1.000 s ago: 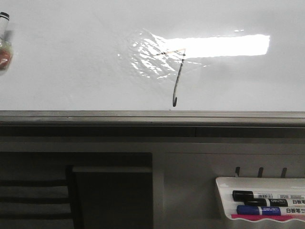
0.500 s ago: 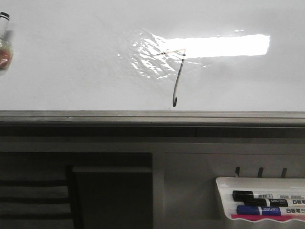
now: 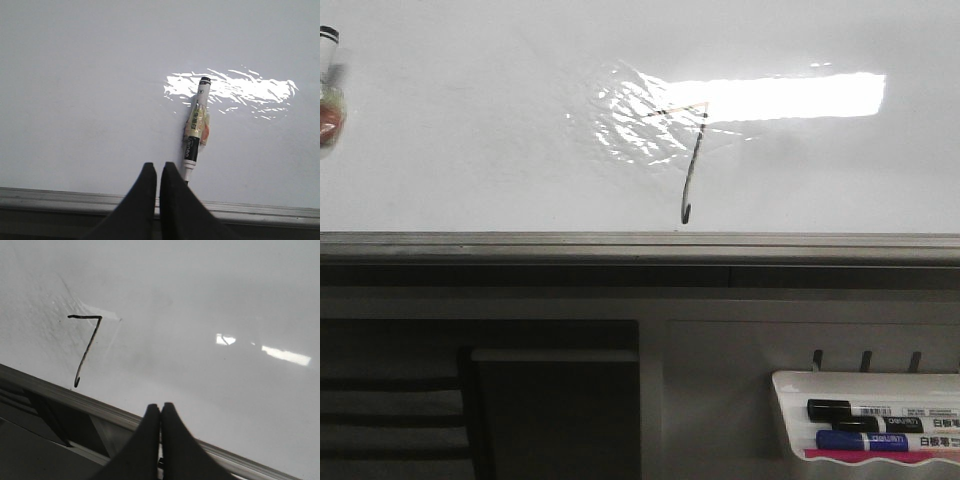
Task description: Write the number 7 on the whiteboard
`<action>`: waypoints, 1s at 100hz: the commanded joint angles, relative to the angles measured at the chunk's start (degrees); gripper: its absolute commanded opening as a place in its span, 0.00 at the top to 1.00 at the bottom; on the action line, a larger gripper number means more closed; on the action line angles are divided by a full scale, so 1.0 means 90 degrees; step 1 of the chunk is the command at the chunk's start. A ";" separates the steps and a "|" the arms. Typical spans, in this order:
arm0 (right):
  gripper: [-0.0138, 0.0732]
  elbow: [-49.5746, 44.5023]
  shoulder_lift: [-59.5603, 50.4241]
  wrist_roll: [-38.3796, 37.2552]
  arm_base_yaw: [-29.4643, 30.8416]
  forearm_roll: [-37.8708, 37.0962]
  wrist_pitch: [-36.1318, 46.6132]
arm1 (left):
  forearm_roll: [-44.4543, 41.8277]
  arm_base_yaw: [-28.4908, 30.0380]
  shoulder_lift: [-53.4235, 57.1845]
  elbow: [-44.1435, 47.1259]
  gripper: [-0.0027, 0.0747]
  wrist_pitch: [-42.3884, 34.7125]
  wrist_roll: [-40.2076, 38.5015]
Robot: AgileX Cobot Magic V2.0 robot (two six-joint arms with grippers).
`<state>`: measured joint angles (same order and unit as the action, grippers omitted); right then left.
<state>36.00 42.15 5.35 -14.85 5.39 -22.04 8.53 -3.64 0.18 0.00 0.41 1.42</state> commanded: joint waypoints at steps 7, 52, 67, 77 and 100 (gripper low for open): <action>0.92 0.0167 0.0003 0.0021 0.0041 0.0008 0.0395 | 0.0064 -0.0018 0.0203 0.0216 0.99 -0.0535 -0.0015; 0.92 0.0167 0.0003 0.0021 0.0041 0.0008 0.0395 | 0.0064 -0.0018 0.0203 0.0216 0.99 -0.0535 -0.0015; 0.92 0.0001 -0.0314 0.0021 0.0028 0.0008 0.0408 | 0.0064 -0.0018 0.0203 0.0216 0.99 -0.0535 -0.0015; 0.92 -0.0524 -0.0806 0.0033 0.0196 -0.0137 0.0709 | 0.0064 -0.0018 0.0203 0.0216 0.99 -0.0535 -0.0015; 0.92 -0.2494 -0.2478 0.0033 0.1220 -0.0106 0.2613 | 0.0064 -0.0018 0.0203 0.0216 0.99 -0.0535 -0.0015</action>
<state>17.79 24.69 5.27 -7.22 4.97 -9.88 8.66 -3.64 0.18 0.00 0.00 1.42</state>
